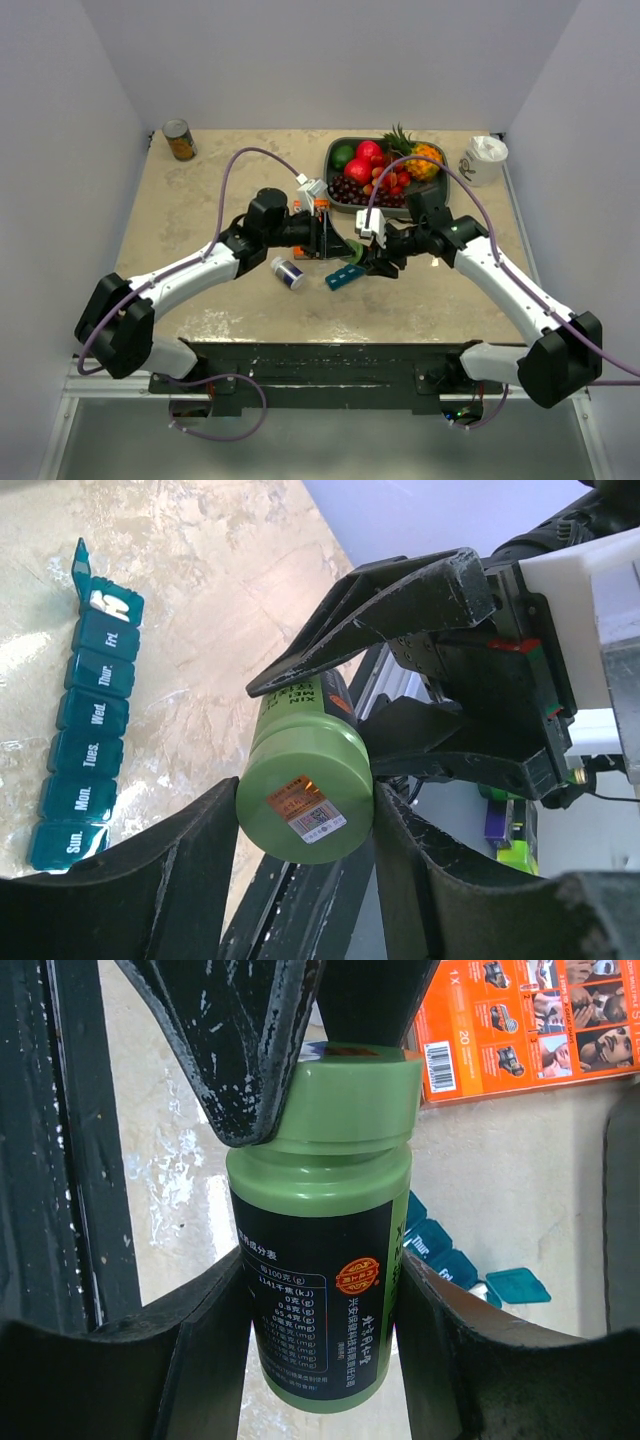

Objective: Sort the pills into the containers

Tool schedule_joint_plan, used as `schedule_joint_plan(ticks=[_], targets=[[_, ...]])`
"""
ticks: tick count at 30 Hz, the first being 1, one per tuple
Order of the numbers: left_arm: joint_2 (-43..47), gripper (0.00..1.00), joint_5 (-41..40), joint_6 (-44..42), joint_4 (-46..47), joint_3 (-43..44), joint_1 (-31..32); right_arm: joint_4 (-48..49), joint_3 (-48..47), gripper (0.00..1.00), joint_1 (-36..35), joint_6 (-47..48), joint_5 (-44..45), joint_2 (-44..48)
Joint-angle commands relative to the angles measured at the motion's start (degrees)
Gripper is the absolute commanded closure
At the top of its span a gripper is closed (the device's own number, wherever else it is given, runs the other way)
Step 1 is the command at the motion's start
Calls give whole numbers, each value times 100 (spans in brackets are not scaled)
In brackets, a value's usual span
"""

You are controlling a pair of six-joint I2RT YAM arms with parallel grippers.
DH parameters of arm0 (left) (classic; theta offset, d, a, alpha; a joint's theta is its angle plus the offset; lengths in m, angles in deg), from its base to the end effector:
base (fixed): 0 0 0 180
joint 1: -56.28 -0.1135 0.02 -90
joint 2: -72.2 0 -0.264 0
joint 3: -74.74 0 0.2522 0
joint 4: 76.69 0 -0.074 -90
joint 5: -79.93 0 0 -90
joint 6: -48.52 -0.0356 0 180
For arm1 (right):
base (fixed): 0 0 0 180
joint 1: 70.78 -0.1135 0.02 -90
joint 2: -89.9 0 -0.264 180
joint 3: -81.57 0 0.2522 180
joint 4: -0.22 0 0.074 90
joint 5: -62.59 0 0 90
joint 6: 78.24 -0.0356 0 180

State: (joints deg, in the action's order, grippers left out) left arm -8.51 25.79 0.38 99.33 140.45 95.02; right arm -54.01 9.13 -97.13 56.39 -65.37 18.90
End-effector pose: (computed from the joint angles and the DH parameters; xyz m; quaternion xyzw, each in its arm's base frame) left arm 0.2352 -0.2154 0.2753 0.1577 0.7791 -0.5486 0.2594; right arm 0.2124 0.1297 0.2882 -0.6048 0.6695 0.2564 0.3468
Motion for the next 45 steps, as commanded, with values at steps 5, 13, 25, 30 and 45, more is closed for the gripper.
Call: schedule_joint_plan(ticks=[5, 13, 25, 30, 45], targets=[[-270, 95, 18, -785, -1187, 606, 177, -198, -715, 96, -107, -41, -369, -151], [-95, 95, 817, -741, -302, 159, 186, -602, -839, 96, -116, -85, -1389, -195], [265, 47, 748, -1893, -1401, 141, 178, -418, -356, 96, -107, -208, -1865, 78], [634, 31, 405, -1770, -1330, 123, 178, -348, -294, 96, -107, -226, -1794, 148], [1504, 1, -87, -1761, -1716, 70, -24, -269, -144, 96, -37, -226, -1742, 333]])
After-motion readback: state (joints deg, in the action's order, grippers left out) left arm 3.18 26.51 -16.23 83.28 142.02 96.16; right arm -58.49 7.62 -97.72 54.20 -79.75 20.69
